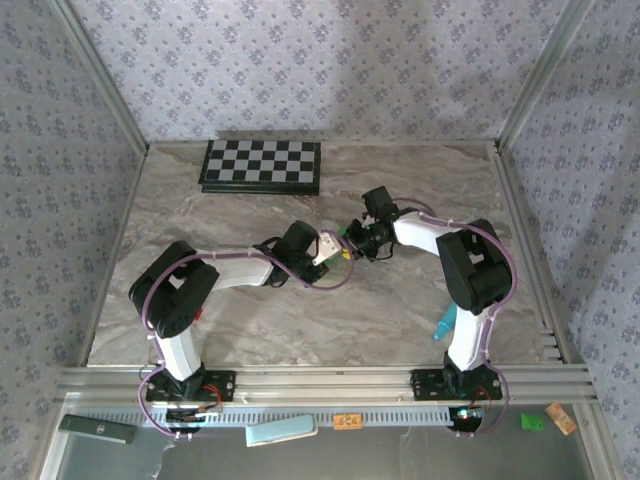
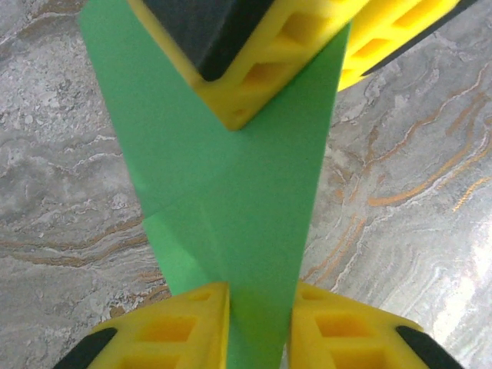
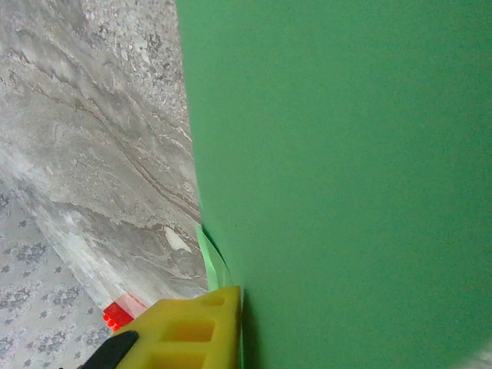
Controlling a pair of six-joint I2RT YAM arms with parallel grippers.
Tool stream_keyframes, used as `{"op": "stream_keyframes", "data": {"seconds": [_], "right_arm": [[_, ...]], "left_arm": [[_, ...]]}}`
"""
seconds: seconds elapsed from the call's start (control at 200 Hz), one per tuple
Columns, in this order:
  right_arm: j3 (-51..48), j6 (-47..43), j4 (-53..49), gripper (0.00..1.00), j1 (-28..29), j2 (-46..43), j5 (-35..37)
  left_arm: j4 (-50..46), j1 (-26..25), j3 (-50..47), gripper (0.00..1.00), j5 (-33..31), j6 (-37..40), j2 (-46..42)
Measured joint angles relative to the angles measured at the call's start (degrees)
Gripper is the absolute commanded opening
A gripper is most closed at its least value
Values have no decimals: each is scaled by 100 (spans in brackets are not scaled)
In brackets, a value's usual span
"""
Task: Fold a paper plane with a square sheet of paper (pick it up from the middle)
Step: Fold the wing for the fifth time at the center of the table.
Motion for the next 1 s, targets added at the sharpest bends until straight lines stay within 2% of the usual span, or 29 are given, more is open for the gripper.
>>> {"op": "stream_keyframes", "data": {"seconds": [0.205,0.45,0.765,0.999], "right_arm": [[0,0,-9,9,-2,0,-39],[0,22,-4,0,-4,0,-92],[0,68,33,0,-68,0,-170],[0,111,59,0,-105,0,-302]], "left_arm": [[-4,0,0,33,2,4,118],[-2,0,2,34,2,13,138],[35,11,2,44,2,114,138],[61,11,2,41,-2,225,138]]}}
